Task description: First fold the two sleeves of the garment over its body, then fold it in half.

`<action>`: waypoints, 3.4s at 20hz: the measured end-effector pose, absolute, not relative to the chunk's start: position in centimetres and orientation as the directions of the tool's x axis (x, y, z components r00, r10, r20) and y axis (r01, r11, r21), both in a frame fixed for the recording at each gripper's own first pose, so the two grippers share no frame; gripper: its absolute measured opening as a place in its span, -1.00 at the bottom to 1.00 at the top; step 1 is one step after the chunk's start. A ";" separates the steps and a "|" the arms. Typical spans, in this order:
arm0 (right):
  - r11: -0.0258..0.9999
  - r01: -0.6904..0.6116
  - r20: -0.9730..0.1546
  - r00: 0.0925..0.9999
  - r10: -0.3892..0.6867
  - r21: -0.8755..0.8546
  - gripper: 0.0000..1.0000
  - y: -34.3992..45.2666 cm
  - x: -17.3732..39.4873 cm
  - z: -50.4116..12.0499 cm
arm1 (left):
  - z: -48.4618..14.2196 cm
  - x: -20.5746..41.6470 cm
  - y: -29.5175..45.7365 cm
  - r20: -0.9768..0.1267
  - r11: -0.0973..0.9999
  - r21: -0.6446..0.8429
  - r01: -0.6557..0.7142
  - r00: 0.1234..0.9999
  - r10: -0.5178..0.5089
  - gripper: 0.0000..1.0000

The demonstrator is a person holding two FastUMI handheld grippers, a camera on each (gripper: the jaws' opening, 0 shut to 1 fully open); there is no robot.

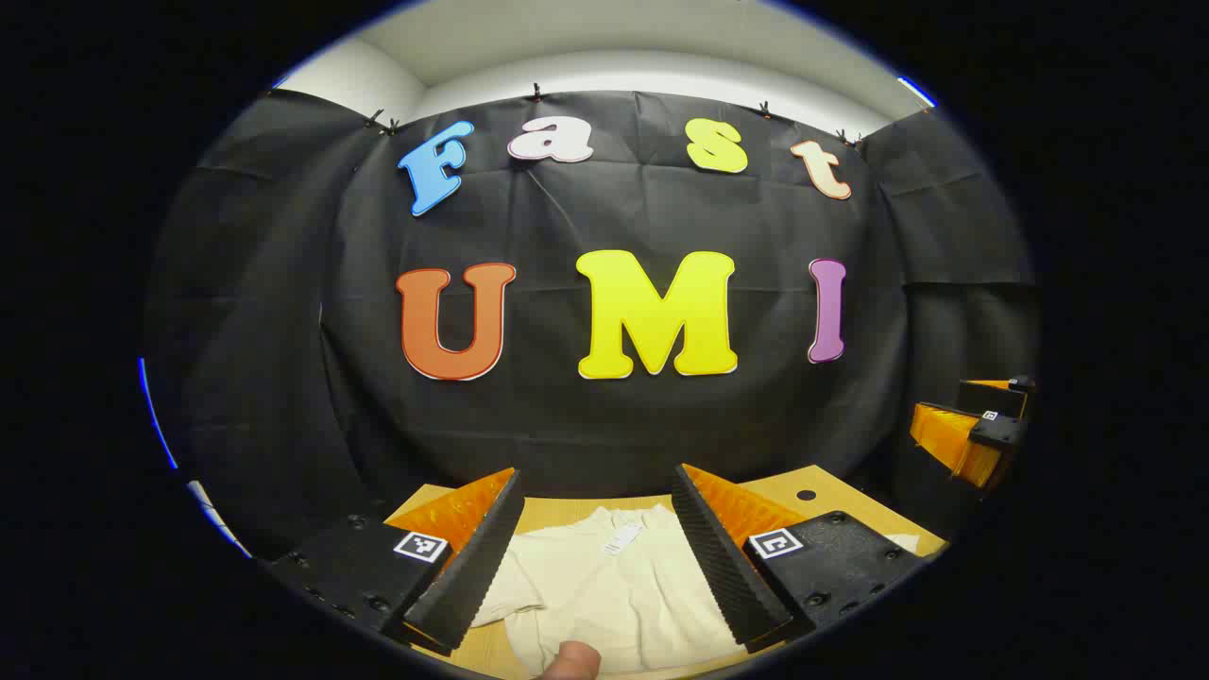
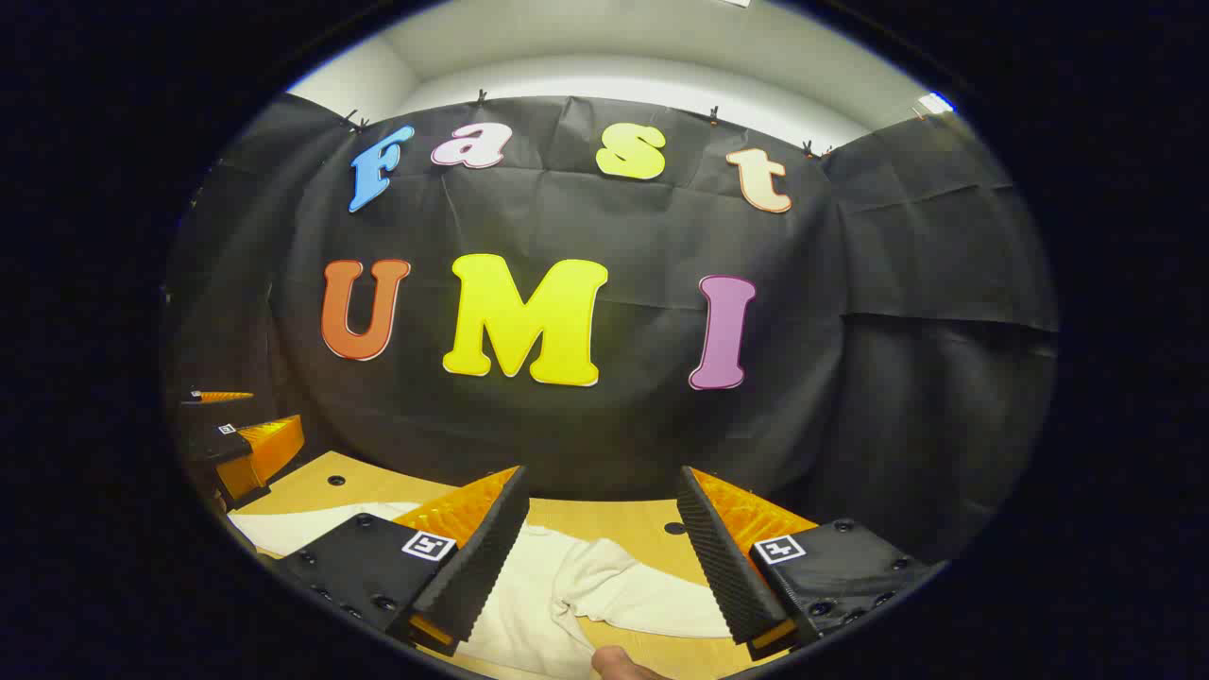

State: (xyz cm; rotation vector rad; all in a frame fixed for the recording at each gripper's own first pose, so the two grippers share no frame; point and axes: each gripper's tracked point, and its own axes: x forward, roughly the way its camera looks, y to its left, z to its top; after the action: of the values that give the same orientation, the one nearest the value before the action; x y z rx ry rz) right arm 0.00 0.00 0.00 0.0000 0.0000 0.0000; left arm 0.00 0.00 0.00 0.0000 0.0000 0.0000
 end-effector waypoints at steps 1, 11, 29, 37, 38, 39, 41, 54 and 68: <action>1.000 0.009 -0.006 1.000 -0.009 0.007 0.96 -0.3 0.3 -0.3 | 0.0 0.2 -0.2 0.002 1.000 0.001 0.005 1.000 -0.005 0.99; 0.999 0.042 -0.033 0.999 -0.041 0.030 0.96 -1.9 1.4 -1.5 | -0.4 0.9 -0.4 -0.013 1.000 0.018 -0.002 1.000 0.002 0.99; 0.999 0.046 -0.069 0.997 -0.045 0.010 0.97 -5.0 2.9 -4.6 | -0.8 0.5 -0.5 -0.027 0.998 0.034 -0.048 0.998 0.049 0.99; 0.971 0.240 -0.306 0.924 -0.231 -0.008 0.99 -18.0 6.2 -18.3 | -1.1 -0.6 -3.8 -0.035 0.998 0.038 -0.058 0.998 0.059 0.99; 0.963 0.269 -0.363 0.898 -0.251 0.000 1.00 -19.8 6.2 -20.7 | -1.1 -0.8 -4.4 -0.037 0.997 0.039 -0.063 0.997 0.064 0.99; 0.954 0.300 -0.417 0.869 -0.267 0.013 1.00 -21.6 6.1 -23.5 | -0.9 -1.0 -4.8 -0.037 0.996 0.044 -0.072 0.997 0.074 0.99; 0.936 0.351 -0.504 0.810 -0.300 0.008 0.99 -24.8 6.0 -28.1 | -0.9 -1.5 -5.3 -0.042 0.994 0.054 -0.095 0.994 0.098 0.99; 0.845 0.527 -0.869 0.456 -0.191 0.091 0.96 -28.5 6.8 -39.9 | -2.4 -2.8 -3.1 -0.108 0.963 0.057 -0.263 0.957 0.268 0.99; 0.750 0.649 -0.958 0.277 -0.077 0.127 -0.02 -29.8 5.7 -39.7 | -4.8 -1.2 1.9 -0.163 0.971 0.027 -0.236 0.958 0.237 0.99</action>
State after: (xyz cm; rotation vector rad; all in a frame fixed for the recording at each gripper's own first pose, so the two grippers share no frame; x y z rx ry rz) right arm 5.67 -29.85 -39.72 0.5655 1.2025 -0.5235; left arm -1.23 1.95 -4.81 0.0070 0.1660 0.2403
